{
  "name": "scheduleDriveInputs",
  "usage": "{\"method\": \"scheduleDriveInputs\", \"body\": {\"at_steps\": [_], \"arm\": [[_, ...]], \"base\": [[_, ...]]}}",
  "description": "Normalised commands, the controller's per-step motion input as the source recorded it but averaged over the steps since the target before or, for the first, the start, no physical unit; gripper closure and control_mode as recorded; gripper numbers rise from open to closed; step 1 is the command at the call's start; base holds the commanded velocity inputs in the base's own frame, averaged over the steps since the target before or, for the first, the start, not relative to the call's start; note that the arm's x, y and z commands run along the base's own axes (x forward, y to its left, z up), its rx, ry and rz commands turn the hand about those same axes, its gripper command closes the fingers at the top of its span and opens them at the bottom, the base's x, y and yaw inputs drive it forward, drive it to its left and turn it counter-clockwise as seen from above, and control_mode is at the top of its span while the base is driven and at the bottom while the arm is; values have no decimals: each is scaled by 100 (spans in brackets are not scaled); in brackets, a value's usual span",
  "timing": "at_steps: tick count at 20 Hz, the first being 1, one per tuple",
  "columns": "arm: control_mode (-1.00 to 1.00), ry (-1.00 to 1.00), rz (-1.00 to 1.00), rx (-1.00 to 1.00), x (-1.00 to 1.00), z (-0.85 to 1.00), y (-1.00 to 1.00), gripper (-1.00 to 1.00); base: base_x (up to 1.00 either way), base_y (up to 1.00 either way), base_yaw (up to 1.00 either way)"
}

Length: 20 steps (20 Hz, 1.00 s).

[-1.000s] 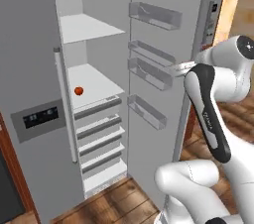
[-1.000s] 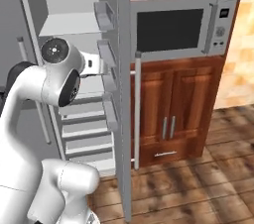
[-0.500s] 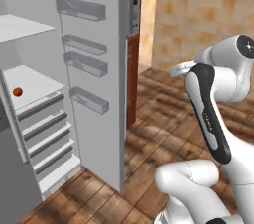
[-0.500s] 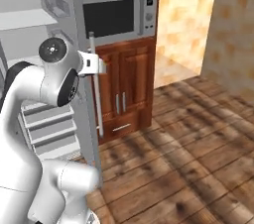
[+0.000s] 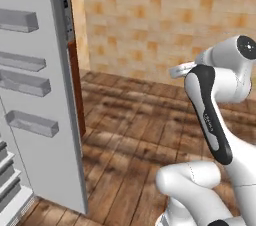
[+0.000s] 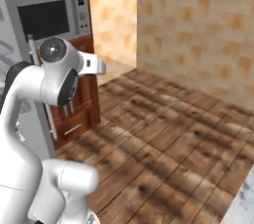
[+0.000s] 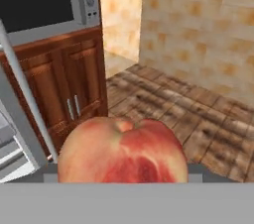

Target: Retrieve the peach and apple from the fridge and place them into the bowl on the dining table.

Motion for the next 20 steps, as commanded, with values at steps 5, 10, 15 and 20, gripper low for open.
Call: {"method": "scheduleDriveInputs", "body": {"at_steps": [5,10,15,20], "arm": [[100,0,0,0,0,0,0,100],[100,0,0,0,0,0,0,100],[100,0,0,0,0,0,0,100],[100,0,0,0,0,0,0,100]], "base": [[-44,-51,-54],[2,-49,-45],[70,-28,-37],[100,-15,-32]]}}
